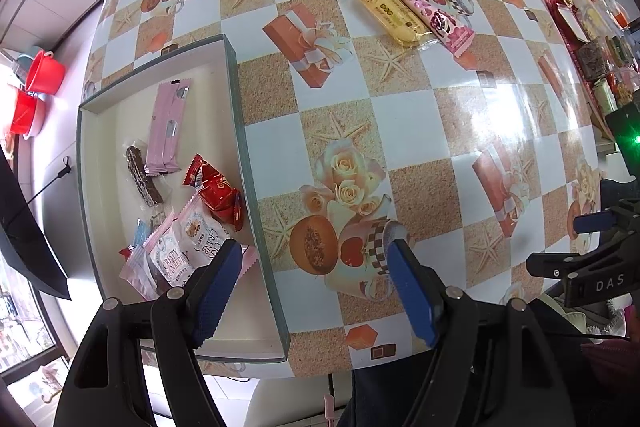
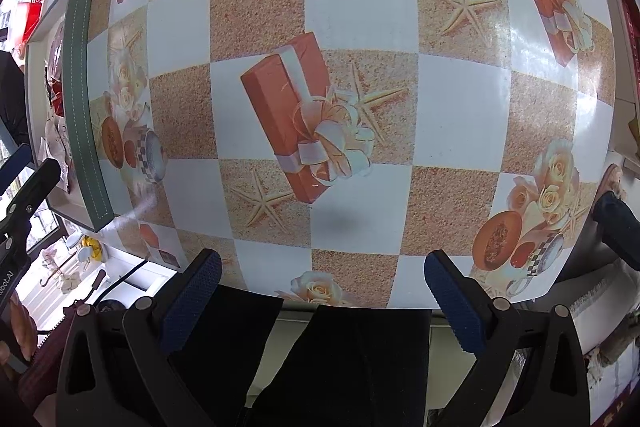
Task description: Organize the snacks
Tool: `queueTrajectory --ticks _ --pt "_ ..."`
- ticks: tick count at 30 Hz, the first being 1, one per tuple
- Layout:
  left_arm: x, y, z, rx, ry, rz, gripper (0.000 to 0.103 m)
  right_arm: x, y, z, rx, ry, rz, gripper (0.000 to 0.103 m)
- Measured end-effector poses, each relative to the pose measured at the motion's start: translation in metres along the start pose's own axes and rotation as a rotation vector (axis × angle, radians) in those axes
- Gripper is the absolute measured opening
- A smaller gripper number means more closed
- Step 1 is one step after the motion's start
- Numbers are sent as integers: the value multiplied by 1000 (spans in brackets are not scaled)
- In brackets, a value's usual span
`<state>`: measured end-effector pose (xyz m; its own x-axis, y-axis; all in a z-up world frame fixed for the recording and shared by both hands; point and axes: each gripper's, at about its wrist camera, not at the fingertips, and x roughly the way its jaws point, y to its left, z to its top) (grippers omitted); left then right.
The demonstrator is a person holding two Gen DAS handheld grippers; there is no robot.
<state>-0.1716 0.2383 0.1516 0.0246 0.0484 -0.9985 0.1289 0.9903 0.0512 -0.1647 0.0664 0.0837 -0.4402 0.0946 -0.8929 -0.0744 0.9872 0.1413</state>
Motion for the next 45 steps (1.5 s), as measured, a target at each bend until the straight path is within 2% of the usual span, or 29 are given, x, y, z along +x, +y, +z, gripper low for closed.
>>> queueTrajectory --ticks 14,20,24,29,32,35,39,42,45 --pt "1 -3 2 1 -1 -14 78 0 -3 -3 -2 -12 -8 102" --pt "-1 -6 10 -21 3 -34 78 -1 -11 7 -4 -54 -53 102" --pt "-1 -8 7 -35 12 -45 78 -6 -8 34 -33 -78 -87 102" --pt "3 -4 -9 -55 43 -53 78 -37 10 88 -113 -222 -171 102" --pt "7 2 -20 -86 61 -54 78 -55 11 126 -101 -303 -228 102" --pt "10 9 -30 -129 81 -67 78 -64 9 159 -65 -340 -207 102" --pt "15 10 -37 -168 119 -108 78 -55 21 191 -72 -340 -195 102" --pt "15 6 -40 -151 124 -96 78 -45 39 205 -94 -340 -181 102" --pt "12 8 -38 -153 118 -82 79 -44 61 209 -154 -378 -199 102"
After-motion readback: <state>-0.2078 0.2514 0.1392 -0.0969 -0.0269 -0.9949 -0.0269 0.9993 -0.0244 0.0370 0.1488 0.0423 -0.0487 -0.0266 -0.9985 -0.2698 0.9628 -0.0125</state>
